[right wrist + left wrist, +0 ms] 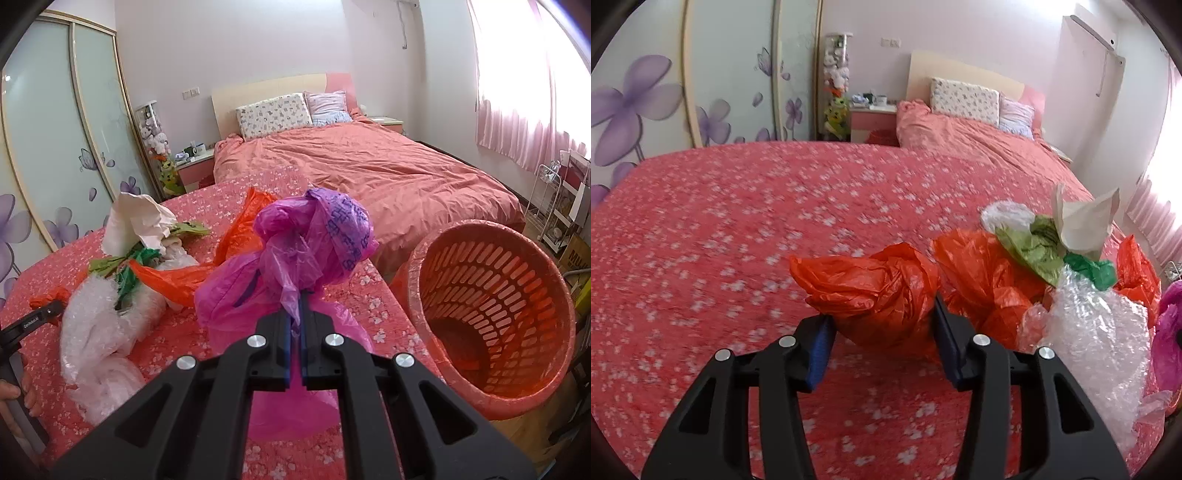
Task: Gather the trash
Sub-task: 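Carry the purple and orange bags in both tools over the orange basket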
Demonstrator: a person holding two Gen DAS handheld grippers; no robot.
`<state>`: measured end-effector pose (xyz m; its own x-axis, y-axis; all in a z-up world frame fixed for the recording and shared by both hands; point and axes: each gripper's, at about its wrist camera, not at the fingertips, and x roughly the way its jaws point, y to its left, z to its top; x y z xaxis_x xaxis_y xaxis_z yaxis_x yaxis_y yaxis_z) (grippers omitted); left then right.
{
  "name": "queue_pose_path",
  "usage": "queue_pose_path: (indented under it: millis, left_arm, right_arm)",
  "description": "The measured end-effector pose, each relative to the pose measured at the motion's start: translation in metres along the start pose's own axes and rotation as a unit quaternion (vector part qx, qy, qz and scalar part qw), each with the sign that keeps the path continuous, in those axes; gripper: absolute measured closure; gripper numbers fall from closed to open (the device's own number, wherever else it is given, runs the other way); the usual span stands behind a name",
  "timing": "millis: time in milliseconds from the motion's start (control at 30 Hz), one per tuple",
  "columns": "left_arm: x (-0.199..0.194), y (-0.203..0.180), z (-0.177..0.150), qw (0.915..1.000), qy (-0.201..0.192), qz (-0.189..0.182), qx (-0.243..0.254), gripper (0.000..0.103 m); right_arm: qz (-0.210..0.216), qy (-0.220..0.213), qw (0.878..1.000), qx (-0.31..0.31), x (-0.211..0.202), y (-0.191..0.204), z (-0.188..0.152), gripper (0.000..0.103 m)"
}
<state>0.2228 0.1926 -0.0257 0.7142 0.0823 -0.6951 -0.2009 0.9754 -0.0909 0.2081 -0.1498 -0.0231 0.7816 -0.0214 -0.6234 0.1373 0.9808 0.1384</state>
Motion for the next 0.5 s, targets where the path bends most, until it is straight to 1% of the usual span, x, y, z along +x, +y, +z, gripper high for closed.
queue_pose_path:
  millis: [133,267,500]
  left_arm:
    - [-0.017,0.003,0.005,0.9999,-0.014,0.004,-0.003,0.054]
    - [-0.042,0.002,0.010,0.9994,-0.034,0.001,-0.002,0.054]
    - [-0.079,-0.010,0.016,0.9978,-0.065,-0.008,0.006,0.054]
  right_arm:
    - [0.004,-0.012,1.000,-0.001,-0.014,0.000,0.002,0.098]
    - [0.009,-0.029,1.000,-0.001,-0.034,0.000,0.006,0.098]
    - [0.011,-0.052,0.999,0.004,-0.063,-0.006,0.009,0.098]
